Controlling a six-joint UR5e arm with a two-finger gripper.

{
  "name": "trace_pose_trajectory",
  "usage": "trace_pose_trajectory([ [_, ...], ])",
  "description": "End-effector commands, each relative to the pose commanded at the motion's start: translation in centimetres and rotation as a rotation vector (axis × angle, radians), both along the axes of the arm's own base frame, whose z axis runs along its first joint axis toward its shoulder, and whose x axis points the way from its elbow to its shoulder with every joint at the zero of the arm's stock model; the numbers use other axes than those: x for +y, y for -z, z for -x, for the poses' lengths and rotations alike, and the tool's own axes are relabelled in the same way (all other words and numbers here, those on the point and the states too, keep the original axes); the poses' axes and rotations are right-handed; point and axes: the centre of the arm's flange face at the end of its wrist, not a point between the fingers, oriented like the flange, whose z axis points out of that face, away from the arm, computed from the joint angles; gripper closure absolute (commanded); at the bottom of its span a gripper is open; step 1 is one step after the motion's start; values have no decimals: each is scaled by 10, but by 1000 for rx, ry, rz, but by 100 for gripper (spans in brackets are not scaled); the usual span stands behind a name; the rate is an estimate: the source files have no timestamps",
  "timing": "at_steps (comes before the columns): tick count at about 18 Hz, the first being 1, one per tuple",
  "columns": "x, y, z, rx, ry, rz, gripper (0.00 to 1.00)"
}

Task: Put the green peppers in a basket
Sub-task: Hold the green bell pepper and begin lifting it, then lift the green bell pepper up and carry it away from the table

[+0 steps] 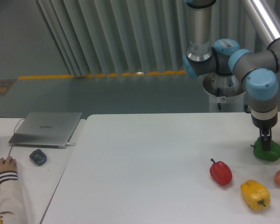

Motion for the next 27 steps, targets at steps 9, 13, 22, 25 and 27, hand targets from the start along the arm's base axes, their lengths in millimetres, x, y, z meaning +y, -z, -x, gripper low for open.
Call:
trace_pose_trajectory([
  [9, 6, 20, 8, -10, -12, 10, 0],
  [13, 9, 35, 12, -21, -13, 21, 0],
  [22, 7, 35, 15, 1, -32, 36, 51],
  [25, 9, 20, 17, 22, -30, 20, 52],
  [27, 8, -2, 18, 49, -33, -3, 52],
])
